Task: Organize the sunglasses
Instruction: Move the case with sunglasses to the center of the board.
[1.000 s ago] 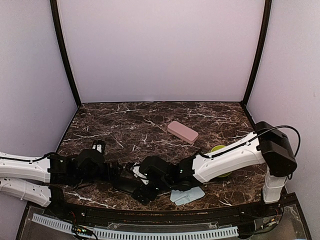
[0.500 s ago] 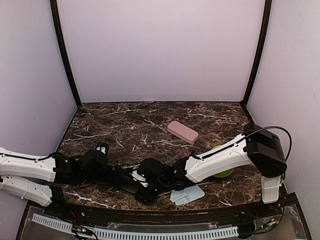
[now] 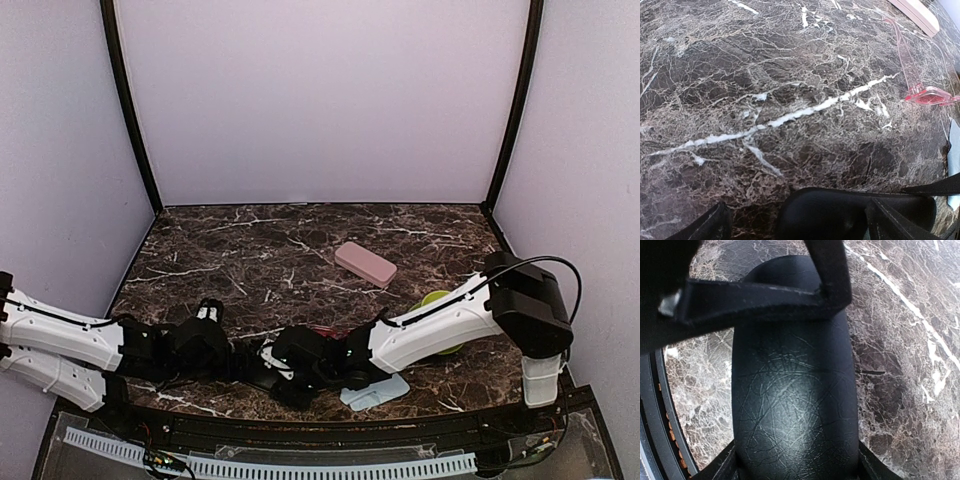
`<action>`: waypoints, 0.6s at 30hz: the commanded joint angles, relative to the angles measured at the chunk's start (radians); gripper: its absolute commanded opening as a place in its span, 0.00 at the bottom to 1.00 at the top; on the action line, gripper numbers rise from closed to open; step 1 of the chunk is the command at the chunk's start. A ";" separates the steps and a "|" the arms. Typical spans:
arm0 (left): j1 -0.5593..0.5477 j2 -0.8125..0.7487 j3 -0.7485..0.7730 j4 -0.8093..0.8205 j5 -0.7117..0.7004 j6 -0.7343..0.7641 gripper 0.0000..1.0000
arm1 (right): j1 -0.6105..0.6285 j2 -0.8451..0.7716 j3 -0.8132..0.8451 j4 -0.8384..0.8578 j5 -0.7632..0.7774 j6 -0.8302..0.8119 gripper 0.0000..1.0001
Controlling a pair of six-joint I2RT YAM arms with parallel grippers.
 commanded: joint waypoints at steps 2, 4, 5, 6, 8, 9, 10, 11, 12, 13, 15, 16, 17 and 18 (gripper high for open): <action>-0.050 0.075 -0.029 -0.116 0.009 -0.035 0.96 | 0.015 0.058 -0.013 0.018 0.118 -0.027 0.62; -0.053 0.075 -0.025 -0.137 -0.006 -0.051 0.96 | 0.014 0.054 -0.017 0.020 0.122 -0.027 0.59; -0.054 0.058 -0.021 -0.152 -0.019 -0.058 0.97 | 0.012 0.044 -0.020 0.025 0.119 -0.028 0.57; -0.054 0.035 -0.019 -0.169 -0.032 -0.067 0.97 | 0.010 0.037 -0.022 0.030 0.114 -0.030 0.55; -0.053 -0.048 -0.021 -0.204 -0.071 -0.078 0.98 | 0.002 0.023 -0.027 0.036 0.108 -0.033 0.51; -0.053 -0.095 -0.021 -0.222 -0.091 -0.079 0.98 | -0.001 0.016 -0.029 0.040 0.111 -0.037 0.50; -0.052 -0.149 -0.019 -0.245 -0.114 -0.079 0.98 | -0.004 0.011 -0.033 0.048 0.114 -0.044 0.49; -0.047 -0.200 -0.015 -0.267 -0.133 -0.078 0.98 | -0.007 0.005 -0.037 0.057 0.114 -0.053 0.48; -0.035 -0.247 -0.009 -0.286 -0.146 -0.067 0.98 | -0.010 -0.002 -0.041 0.066 0.111 -0.061 0.47; -0.017 -0.294 -0.002 -0.306 -0.150 -0.058 0.98 | -0.014 -0.007 -0.044 0.075 0.108 -0.071 0.46; 0.046 -0.362 0.014 -0.337 -0.121 -0.023 0.98 | -0.024 -0.016 -0.041 0.094 0.103 -0.095 0.44; 0.082 -0.384 0.023 -0.347 -0.098 -0.001 0.98 | -0.032 -0.018 -0.037 0.102 0.099 -0.107 0.43; 0.113 -0.401 0.034 -0.357 -0.078 0.026 0.98 | -0.040 -0.019 -0.028 0.106 0.094 -0.118 0.43; 0.133 -0.409 0.045 -0.366 -0.069 0.045 0.98 | -0.049 -0.018 -0.015 0.105 0.089 -0.130 0.43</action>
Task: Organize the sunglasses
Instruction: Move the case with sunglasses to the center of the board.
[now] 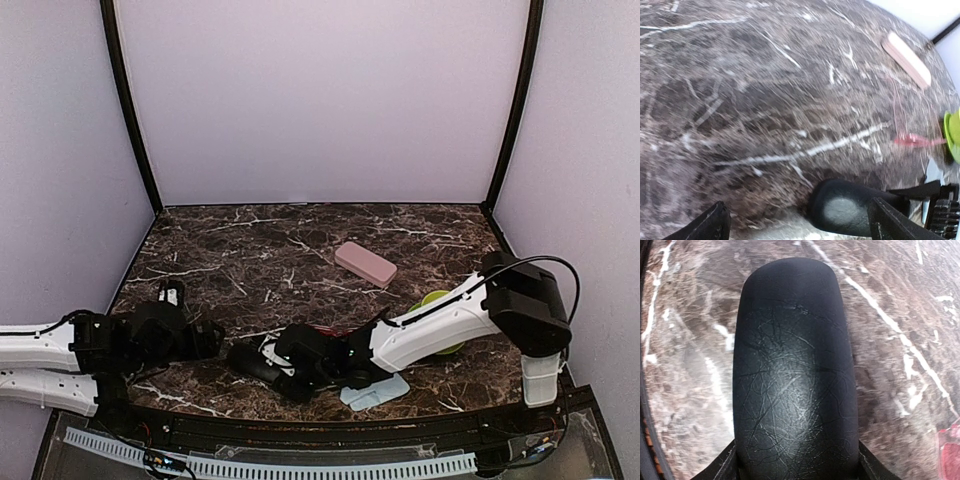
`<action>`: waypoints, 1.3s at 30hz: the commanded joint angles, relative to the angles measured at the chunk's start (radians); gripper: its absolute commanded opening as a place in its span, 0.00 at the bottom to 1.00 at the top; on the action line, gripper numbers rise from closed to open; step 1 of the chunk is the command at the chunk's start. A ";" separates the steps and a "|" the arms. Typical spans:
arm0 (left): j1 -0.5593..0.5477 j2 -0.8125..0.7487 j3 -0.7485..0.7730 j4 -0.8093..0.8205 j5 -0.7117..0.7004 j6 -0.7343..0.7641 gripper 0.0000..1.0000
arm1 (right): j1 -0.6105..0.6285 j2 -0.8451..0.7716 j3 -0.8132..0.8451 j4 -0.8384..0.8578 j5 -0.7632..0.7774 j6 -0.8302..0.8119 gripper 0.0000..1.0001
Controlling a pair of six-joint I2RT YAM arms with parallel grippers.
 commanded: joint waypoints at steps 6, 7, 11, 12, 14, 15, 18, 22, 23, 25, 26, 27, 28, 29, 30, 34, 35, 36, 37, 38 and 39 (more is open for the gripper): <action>0.131 0.005 0.145 -0.160 0.011 0.140 0.99 | -0.110 0.023 0.135 0.007 -0.057 -0.128 0.42; 0.141 0.016 0.164 -0.158 0.014 0.150 0.99 | -0.122 0.043 0.162 -0.005 -0.084 -0.143 0.42; 0.172 0.023 0.192 -0.122 0.028 0.190 0.99 | -0.170 0.114 0.286 -0.054 -0.162 -0.219 0.42; 0.180 0.024 0.197 -0.118 0.032 0.196 0.99 | -0.183 0.134 0.321 -0.071 -0.191 -0.234 0.42; 0.193 0.024 0.206 -0.122 0.033 0.204 0.99 | -0.209 0.181 0.401 -0.121 -0.245 -0.259 0.43; 0.196 0.022 0.211 -0.126 0.032 0.206 0.99 | -0.222 0.206 0.444 -0.138 -0.267 -0.270 0.43; 0.203 0.014 0.218 -0.132 0.026 0.213 0.99 | -0.250 0.286 0.589 -0.227 -0.323 -0.316 0.44; 0.209 0.021 0.219 -0.120 0.033 0.228 0.99 | -0.266 0.384 0.748 -0.319 -0.365 -0.358 0.47; 0.211 0.027 0.218 -0.118 0.035 0.230 0.99 | -0.269 0.406 0.778 -0.335 -0.373 -0.362 0.49; 0.213 0.042 0.218 -0.110 0.038 0.234 0.99 | -0.274 0.450 0.832 -0.362 -0.376 -0.366 0.49; 0.214 0.047 0.218 -0.107 0.040 0.234 0.99 | -0.277 0.465 0.856 -0.376 -0.375 -0.369 0.50; 0.214 0.051 0.218 -0.103 0.041 0.234 0.99 | -0.277 0.478 0.874 -0.387 -0.375 -0.371 0.51; 0.216 0.054 0.217 -0.100 0.042 0.235 0.99 | -0.279 0.486 0.888 -0.394 -0.374 -0.373 0.51; 0.216 0.056 0.217 -0.094 0.043 0.238 0.99 | -0.279 0.492 0.892 -0.397 -0.371 -0.374 0.53; 0.216 0.056 0.215 -0.088 0.045 0.240 0.99 | -0.279 0.492 0.895 -0.400 -0.369 -0.375 0.55; 0.219 0.068 0.211 -0.074 0.051 0.247 0.99 | -0.281 0.473 0.882 -0.395 -0.362 -0.374 0.74; 0.219 0.072 0.212 -0.072 0.052 0.246 0.99 | -0.282 0.463 0.872 -0.389 -0.364 -0.373 0.79; 0.219 0.076 0.210 -0.069 0.053 0.247 0.99 | -0.284 0.451 0.859 -0.381 -0.369 -0.370 0.83; 0.219 0.079 0.209 -0.067 0.054 0.248 0.99 | -0.284 0.441 0.842 -0.374 -0.376 -0.366 0.86; 0.219 0.082 0.208 -0.063 0.056 0.249 0.99 | -0.285 0.429 0.835 -0.367 -0.382 -0.363 0.88; 0.219 0.083 0.206 -0.061 0.057 0.250 0.99 | -0.285 0.417 0.824 -0.363 -0.387 -0.361 0.90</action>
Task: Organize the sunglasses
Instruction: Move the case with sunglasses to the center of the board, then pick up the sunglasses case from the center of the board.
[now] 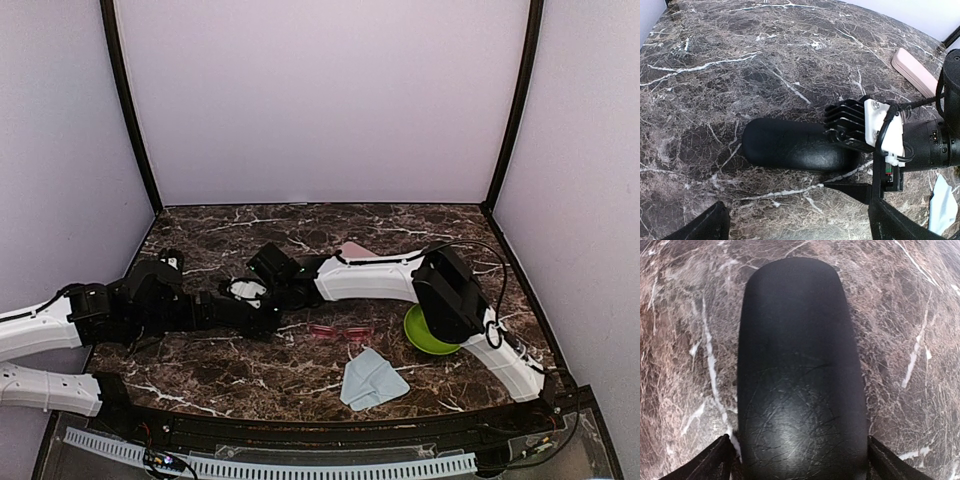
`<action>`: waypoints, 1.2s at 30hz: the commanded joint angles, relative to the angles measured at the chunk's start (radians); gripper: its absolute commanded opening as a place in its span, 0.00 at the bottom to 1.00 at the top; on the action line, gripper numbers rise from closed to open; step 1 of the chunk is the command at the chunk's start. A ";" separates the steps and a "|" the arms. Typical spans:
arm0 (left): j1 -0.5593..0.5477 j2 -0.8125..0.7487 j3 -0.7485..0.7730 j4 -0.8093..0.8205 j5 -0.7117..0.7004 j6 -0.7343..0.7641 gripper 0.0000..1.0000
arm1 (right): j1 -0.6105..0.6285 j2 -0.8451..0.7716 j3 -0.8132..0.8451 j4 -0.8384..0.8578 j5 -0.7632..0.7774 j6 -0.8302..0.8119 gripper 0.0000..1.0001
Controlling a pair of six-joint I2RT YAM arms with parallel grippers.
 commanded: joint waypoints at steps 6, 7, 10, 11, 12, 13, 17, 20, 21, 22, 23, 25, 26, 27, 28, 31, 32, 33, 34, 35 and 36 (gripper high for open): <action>0.009 0.015 -0.006 0.047 0.007 0.018 0.99 | -0.015 -0.108 -0.079 0.053 -0.031 0.038 0.94; 0.009 0.016 -0.010 0.052 0.011 0.017 0.99 | -0.021 -0.120 -0.090 0.063 -0.032 0.051 0.94; 0.011 0.024 -0.020 0.075 0.025 0.019 0.99 | -0.043 -0.182 -0.153 0.105 -0.049 0.090 0.97; 0.013 0.029 -0.022 0.087 0.032 0.022 0.99 | -0.050 -0.206 -0.180 0.120 -0.053 0.101 0.98; 0.017 0.038 -0.021 0.097 0.039 0.027 0.99 | -0.059 -0.235 -0.205 0.134 -0.056 0.112 0.98; 0.022 0.048 -0.019 0.105 0.046 0.035 0.99 | -0.066 -0.265 -0.230 0.144 -0.055 0.122 0.99; 0.063 0.101 -0.003 0.169 0.082 0.105 0.99 | -0.097 -0.379 -0.313 0.133 0.023 0.176 1.00; 0.095 0.164 0.026 0.227 0.129 0.170 0.99 | -0.114 -0.470 -0.373 0.062 0.146 0.226 1.00; 0.098 0.186 0.037 0.247 0.141 0.190 0.99 | -0.121 -0.500 -0.394 0.036 0.183 0.252 1.00; 0.099 0.211 0.048 0.268 0.157 0.211 0.99 | -0.132 -0.531 -0.413 0.000 0.219 0.277 0.99; 0.100 0.234 0.061 0.285 0.173 0.226 0.99 | -0.149 -0.572 -0.445 -0.032 0.238 0.307 0.99; 0.104 0.288 0.090 0.323 0.218 0.255 0.99 | -0.174 -0.638 -0.512 -0.078 0.279 0.363 0.98; 0.104 0.308 0.099 0.341 0.237 0.266 0.99 | -0.185 -0.672 -0.551 -0.095 0.296 0.389 0.97; 0.103 0.329 0.107 0.357 0.252 0.272 0.99 | -0.196 -0.705 -0.587 -0.112 0.309 0.409 0.97; 0.104 0.348 0.114 0.373 0.267 0.276 0.99 | -0.206 -0.739 -0.627 -0.125 0.323 0.428 0.96; 0.105 0.398 0.134 0.410 0.298 0.293 0.99 | -0.243 -0.816 -0.725 -0.147 0.339 0.477 0.95; 0.105 0.417 0.146 0.412 0.300 0.299 0.99 | -0.259 -0.831 -0.749 -0.144 0.335 0.487 0.95; 0.105 0.434 0.158 0.411 0.305 0.304 0.99 | -0.279 -0.839 -0.769 -0.137 0.320 0.486 0.96; 0.105 0.451 0.172 0.410 0.310 0.309 0.99 | -0.299 -0.838 -0.781 -0.134 0.309 0.479 0.97; 0.105 0.468 0.183 0.408 0.316 0.314 0.99 | -0.317 -0.833 -0.788 -0.127 0.309 0.466 0.99; 0.105 0.487 0.197 0.407 0.324 0.318 0.99 | -0.332 -0.820 -0.791 -0.118 0.322 0.449 1.00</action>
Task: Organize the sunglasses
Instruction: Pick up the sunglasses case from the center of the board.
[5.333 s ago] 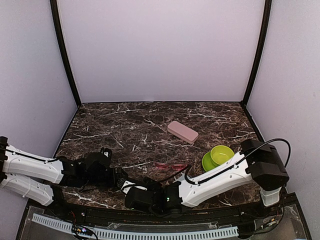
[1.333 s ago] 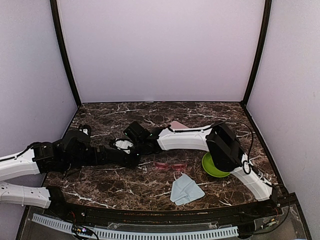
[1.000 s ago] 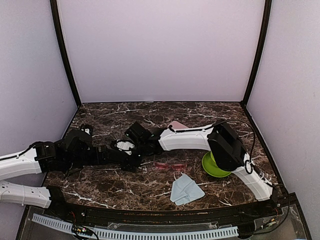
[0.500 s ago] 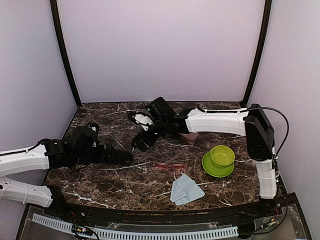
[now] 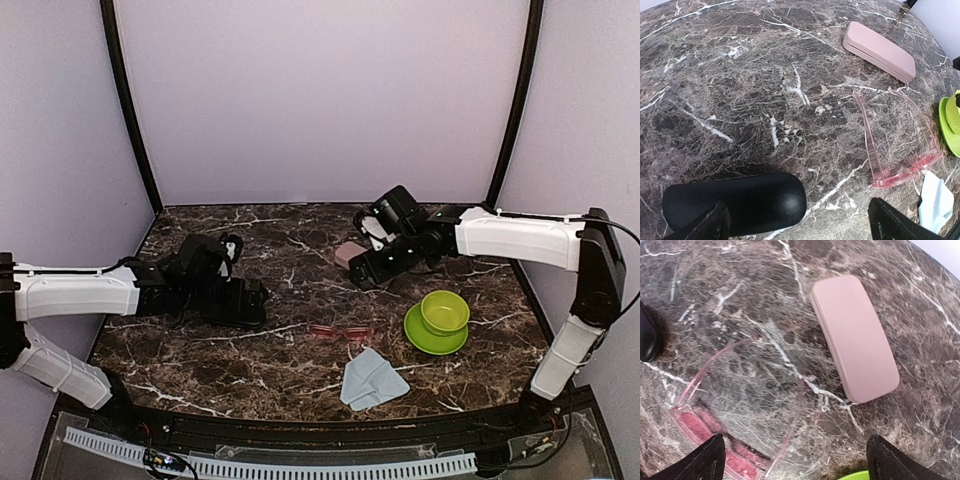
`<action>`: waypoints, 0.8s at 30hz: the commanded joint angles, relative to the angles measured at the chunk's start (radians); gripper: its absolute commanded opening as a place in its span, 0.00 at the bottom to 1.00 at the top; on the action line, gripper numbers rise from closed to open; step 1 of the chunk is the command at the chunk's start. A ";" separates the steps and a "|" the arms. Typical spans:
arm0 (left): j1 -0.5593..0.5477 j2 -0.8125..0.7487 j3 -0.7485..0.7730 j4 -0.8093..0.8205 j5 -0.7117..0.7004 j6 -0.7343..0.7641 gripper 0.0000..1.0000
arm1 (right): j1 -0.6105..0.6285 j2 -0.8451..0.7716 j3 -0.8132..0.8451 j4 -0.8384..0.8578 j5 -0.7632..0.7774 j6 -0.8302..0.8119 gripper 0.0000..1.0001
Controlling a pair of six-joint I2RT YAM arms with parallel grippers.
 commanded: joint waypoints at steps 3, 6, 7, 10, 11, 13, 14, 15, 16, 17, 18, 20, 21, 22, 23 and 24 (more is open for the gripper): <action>0.005 0.064 0.074 0.034 0.065 0.049 0.99 | -0.091 0.049 -0.014 0.039 0.074 -0.041 1.00; 0.005 0.069 0.071 0.045 0.076 0.047 0.99 | -0.132 0.136 0.048 0.028 0.074 -0.087 1.00; 0.005 0.068 0.070 0.047 0.079 0.044 0.99 | -0.143 0.165 0.069 0.023 0.075 -0.104 1.00; 0.005 0.064 0.064 0.049 0.084 0.038 0.99 | -0.171 0.256 0.141 -0.008 0.047 -0.156 1.00; 0.005 0.062 0.060 0.050 0.084 0.037 0.99 | -0.177 0.281 0.163 -0.018 0.045 -0.169 1.00; 0.005 0.059 0.055 0.053 0.084 0.038 0.99 | -0.185 0.323 0.198 -0.029 0.050 -0.183 1.00; 0.005 0.057 0.053 0.054 0.085 0.039 0.99 | -0.189 0.336 0.210 -0.028 0.043 -0.194 1.00; 0.005 0.057 0.051 0.055 0.086 0.039 0.99 | -0.191 0.348 0.218 -0.024 0.032 -0.199 1.00; 0.005 0.057 0.051 0.056 0.086 0.040 0.99 | -0.194 0.357 0.226 -0.021 0.027 -0.205 1.00; 0.005 0.057 0.050 0.056 0.087 0.042 0.99 | -0.195 0.370 0.238 -0.024 0.020 -0.210 1.00; 0.005 0.058 0.049 0.056 0.087 0.042 0.99 | -0.199 0.382 0.246 -0.024 0.010 -0.217 1.00; 0.005 0.058 0.048 0.057 0.088 0.041 0.99 | -0.205 0.410 0.264 -0.031 -0.021 -0.235 1.00; 0.005 0.058 0.046 0.056 0.088 0.041 0.99 | -0.210 0.422 0.276 -0.034 -0.044 -0.246 1.00; 0.005 0.057 0.045 0.056 0.088 0.042 0.99 | -0.214 0.431 0.280 -0.034 -0.065 -0.256 1.00; 0.005 0.057 0.042 0.058 0.088 0.041 0.99 | -0.223 0.440 0.286 -0.032 -0.087 -0.267 1.00; 0.005 0.055 0.040 0.060 0.087 0.039 0.99 | -0.229 0.448 0.293 -0.029 -0.105 -0.272 0.99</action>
